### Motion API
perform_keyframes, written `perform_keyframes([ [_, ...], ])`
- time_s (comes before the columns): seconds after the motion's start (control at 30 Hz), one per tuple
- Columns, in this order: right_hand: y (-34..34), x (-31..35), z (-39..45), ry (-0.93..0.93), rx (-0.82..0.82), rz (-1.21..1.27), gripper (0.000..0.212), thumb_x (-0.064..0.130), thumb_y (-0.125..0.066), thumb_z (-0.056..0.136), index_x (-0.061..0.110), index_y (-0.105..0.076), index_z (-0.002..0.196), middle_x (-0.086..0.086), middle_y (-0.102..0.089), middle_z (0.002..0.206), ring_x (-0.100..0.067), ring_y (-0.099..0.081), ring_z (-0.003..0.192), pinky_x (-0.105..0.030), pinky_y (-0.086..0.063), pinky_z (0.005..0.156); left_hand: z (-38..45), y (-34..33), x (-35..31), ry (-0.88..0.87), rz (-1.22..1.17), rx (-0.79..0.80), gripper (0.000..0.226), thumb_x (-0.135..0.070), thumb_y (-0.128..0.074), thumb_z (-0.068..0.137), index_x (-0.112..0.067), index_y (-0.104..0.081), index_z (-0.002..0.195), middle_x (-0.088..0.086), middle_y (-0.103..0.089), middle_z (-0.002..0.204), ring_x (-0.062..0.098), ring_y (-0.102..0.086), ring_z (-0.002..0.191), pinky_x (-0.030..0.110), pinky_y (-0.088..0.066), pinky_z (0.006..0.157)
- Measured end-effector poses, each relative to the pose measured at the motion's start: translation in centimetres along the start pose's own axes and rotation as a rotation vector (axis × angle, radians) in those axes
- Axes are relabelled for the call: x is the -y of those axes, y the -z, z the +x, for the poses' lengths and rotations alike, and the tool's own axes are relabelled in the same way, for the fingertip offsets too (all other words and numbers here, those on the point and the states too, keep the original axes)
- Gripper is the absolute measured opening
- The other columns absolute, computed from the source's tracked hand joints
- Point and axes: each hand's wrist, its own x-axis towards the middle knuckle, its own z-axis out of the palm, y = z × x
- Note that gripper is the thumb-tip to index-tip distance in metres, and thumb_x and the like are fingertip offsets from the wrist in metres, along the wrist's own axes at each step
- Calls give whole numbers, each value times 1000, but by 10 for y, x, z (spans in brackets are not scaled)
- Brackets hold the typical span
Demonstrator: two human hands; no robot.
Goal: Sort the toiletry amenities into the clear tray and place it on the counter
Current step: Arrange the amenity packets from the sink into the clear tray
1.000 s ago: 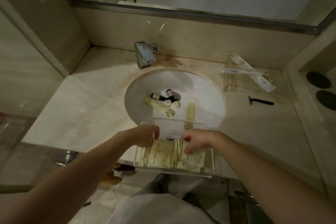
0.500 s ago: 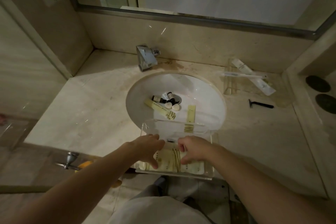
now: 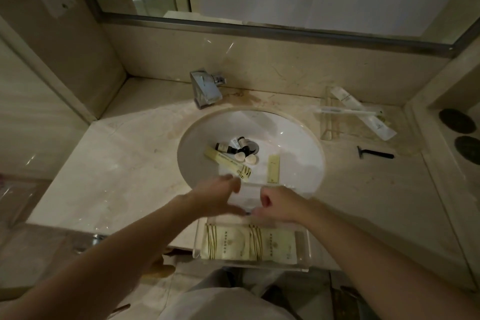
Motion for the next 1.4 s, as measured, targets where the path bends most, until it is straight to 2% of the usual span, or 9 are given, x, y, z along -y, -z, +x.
perform_keyframes([
  [0.27,44,-1,56,-61,-272,176,9,26,-60,86,18,-62,88,-1,-64,89,-21,-61,82,-35,-50,75,82,34,58,490,-532,-131,16,-26,-63,87,-12,-55,88,6,-59,84,24,-57,79,37,-52,74],
  [0.43,37,-10,103,-109,-135,172,26,26,-58,88,14,-66,109,-7,-62,114,-25,-62,96,-37,-51,84,117,6,76,743,-906,-112,18,-13,-57,91,-12,-48,75,4,-47,70,16,-49,59,29,-48,56],
  [0.6,15,-16,150,-154,6,151,36,26,-57,89,10,-59,122,-11,-60,121,-27,-59,104,-32,-47,82,156,-37,93,895,-1058,-73,20,-14,-57,90,-17,-47,74,2,-47,73,15,-48,64,34,-51,74],
  [0.77,-3,-19,186,-144,106,127,35,28,-61,88,12,-58,118,-10,-60,121,-27,-58,105,-31,-46,83,183,-62,106,954,-1250,-132,10,1,-55,85,-6,-50,90,10,-47,67,20,-47,53,30,-40,49],
  [0.9,-10,-20,205,-172,127,120,32,30,-62,87,16,-54,115,-5,-58,121,-23,-55,102,-32,-46,84,197,-71,112,958,-1320,-226,29,3,-54,81,-7,-47,108,12,-53,83,23,-55,60,30,-46,48],
  [1.03,-9,-15,210,-168,86,202,44,24,-63,87,21,-49,129,-2,-59,124,-24,-58,109,-36,-48,93,204,-77,117,1080,-1414,-282,52,-8,-67,73,-2,-43,119,17,-62,108,33,-65,93,46,-59,76],
  [1.1,-8,-11,210,-182,90,238,47,24,-64,87,22,-46,130,-2,-59,123,-24,-58,111,-38,-47,95,203,-77,118,1149,-1416,-266,57,-12,-75,74,1,-42,119,18,-63,105,32,-68,89,45,-61,74],
  [1.23,-8,-4,209,-209,137,375,54,20,-64,87,16,-39,135,-2,-55,116,-22,-56,100,-38,-48,91,203,-70,113,1082,-1175,-110,23,-9,-68,77,3,-62,96,14,-64,71,23,-64,57,33,-58,55],
  [1.4,2,2,206,-313,118,743,58,18,-55,91,18,-29,142,-5,-59,110,-22,-59,98,-36,-50,87,186,-58,105,887,-916,-37,13,-9,-62,81,-3,-54,89,13,-59,77,30,-64,72,38,-57,62],
])
